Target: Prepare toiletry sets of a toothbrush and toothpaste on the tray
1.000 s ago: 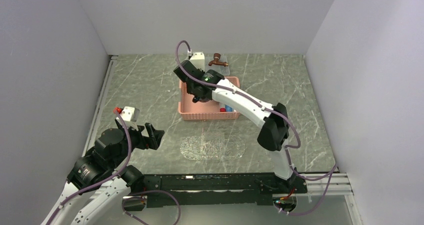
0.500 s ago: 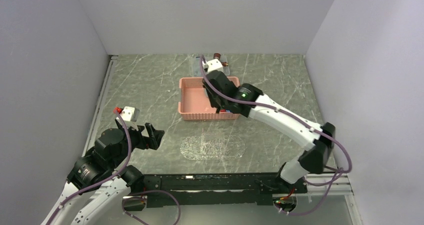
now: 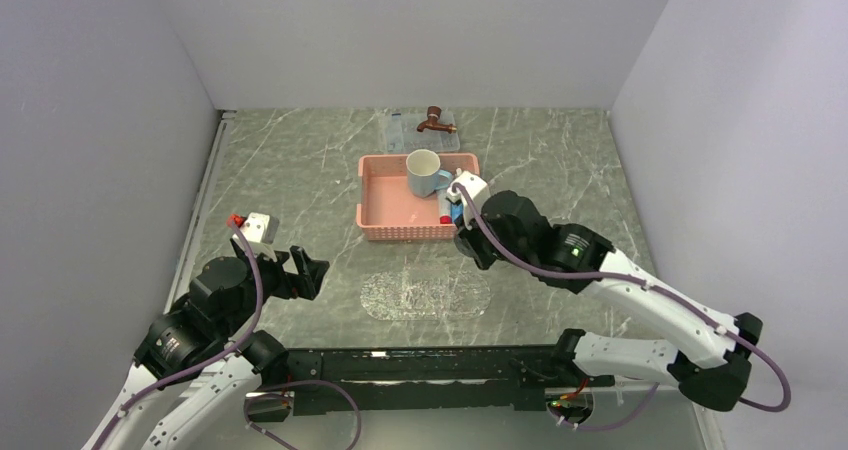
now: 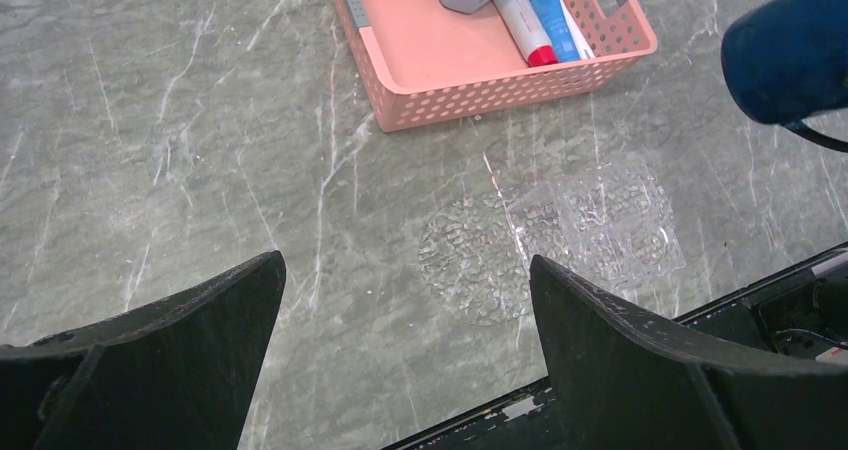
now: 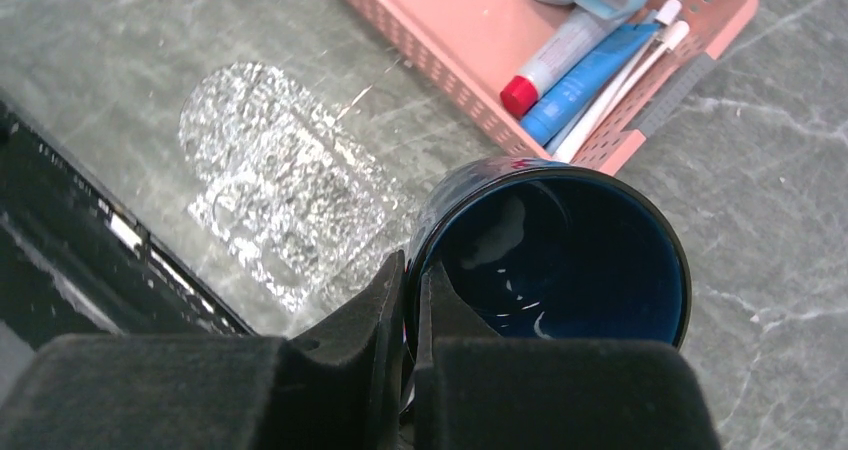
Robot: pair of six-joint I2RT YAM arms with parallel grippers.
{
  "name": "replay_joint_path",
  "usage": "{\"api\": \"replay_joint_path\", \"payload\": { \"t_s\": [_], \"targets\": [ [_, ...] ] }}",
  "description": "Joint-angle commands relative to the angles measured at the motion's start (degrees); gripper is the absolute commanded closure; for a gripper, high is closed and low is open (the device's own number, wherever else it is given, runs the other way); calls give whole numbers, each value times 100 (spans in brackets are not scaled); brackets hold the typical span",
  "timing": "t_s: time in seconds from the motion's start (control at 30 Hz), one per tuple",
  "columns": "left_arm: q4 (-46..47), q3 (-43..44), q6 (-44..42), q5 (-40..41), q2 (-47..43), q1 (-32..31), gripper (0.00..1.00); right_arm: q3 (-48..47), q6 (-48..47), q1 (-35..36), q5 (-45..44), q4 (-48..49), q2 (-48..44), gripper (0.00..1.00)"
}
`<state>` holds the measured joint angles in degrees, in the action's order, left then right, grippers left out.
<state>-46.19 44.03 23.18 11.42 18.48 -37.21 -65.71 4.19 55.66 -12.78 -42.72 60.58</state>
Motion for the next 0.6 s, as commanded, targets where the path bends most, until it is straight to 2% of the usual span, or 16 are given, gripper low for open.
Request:
{"api": "replay_joint_path", "payload": {
  "t_s": [0.0,0.33,0.57],
  "targets": [
    [171,9,-57,-63,-11,24,1,280,-883,45,573,401,-492,100],
    [167,9,-58,-72,-59,29,1,821,-1901,50,1501,33,-397,100],
    [178,0,-67,-81,-107,29,1,1298,-2208,25,1622,-31,-536,100]
  ]
}}
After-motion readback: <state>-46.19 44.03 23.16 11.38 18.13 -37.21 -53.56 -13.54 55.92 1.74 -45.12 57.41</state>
